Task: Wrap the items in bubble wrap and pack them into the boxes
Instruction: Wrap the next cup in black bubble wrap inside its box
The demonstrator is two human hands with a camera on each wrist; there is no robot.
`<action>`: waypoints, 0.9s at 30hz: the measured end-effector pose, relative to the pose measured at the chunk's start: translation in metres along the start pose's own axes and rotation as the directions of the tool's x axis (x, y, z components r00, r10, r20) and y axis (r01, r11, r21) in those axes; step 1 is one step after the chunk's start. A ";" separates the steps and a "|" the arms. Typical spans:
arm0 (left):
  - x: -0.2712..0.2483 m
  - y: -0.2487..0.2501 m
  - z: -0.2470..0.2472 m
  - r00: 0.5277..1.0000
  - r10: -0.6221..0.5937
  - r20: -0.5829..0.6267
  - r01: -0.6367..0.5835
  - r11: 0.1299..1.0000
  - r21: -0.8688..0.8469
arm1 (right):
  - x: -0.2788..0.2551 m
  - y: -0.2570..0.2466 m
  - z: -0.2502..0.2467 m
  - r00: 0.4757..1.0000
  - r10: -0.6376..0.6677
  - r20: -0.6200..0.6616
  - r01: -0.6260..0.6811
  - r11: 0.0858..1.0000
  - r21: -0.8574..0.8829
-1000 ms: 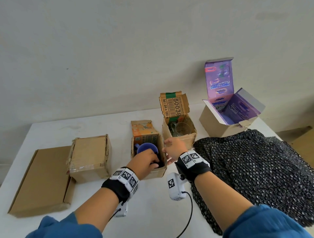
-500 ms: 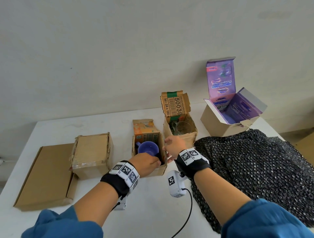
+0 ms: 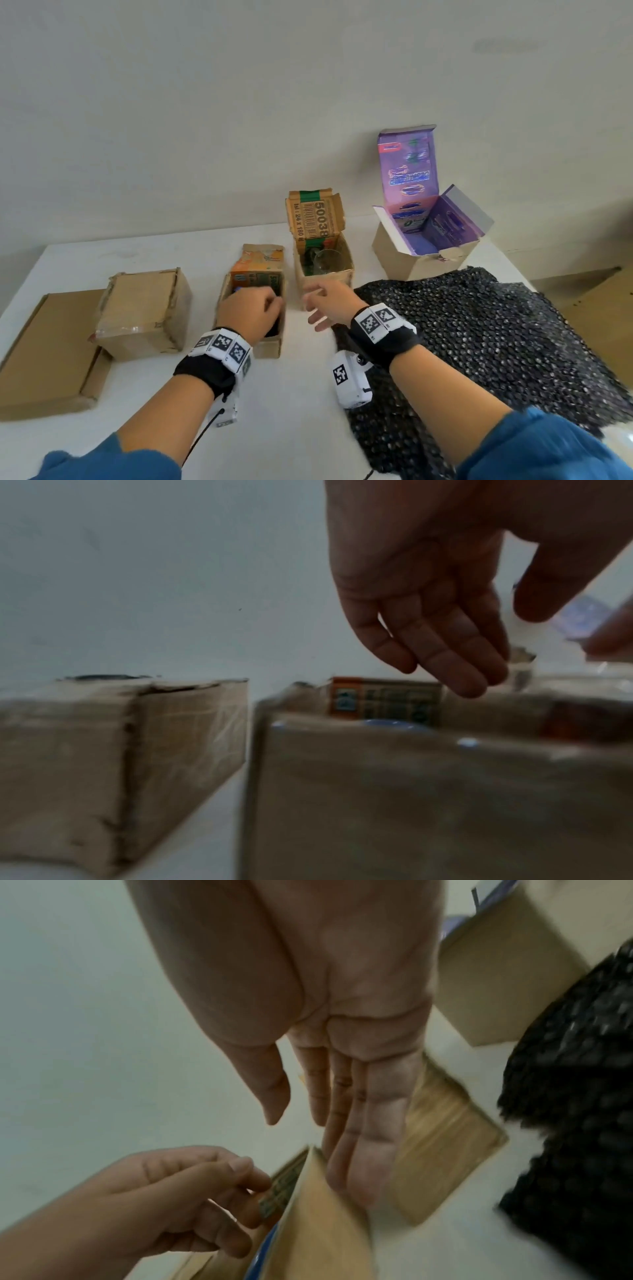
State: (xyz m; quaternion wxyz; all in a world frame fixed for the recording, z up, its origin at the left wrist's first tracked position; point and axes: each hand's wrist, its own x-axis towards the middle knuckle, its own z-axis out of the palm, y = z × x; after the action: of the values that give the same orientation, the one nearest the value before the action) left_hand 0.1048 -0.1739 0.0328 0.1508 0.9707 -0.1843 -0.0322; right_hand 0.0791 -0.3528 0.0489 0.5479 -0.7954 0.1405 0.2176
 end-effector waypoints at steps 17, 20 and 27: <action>0.023 0.232 0.127 0.900 -0.110 0.421 0.234 0.938 -0.257 | -0.085 0.199 -0.208 0.933 0.071 -0.353 -0.268 0.791 -0.550; 0.025 0.237 0.136 0.851 -0.223 0.475 0.392 0.872 -0.294 | -0.086 0.211 -0.200 0.932 0.025 -0.360 -0.231 0.809 -0.541; 0.020 0.245 0.134 0.868 -0.160 0.470 0.417 0.749 -0.515 | -0.097 0.207 -0.184 0.922 0.027 -0.385 -0.229 0.841 -0.490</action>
State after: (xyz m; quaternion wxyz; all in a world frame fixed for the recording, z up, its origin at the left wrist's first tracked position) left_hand 0.0221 -0.4362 -0.0198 0.4031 0.8609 -0.0352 -0.3085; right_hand -0.0646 -0.6003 -0.0143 0.2576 -0.9294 0.2282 0.1336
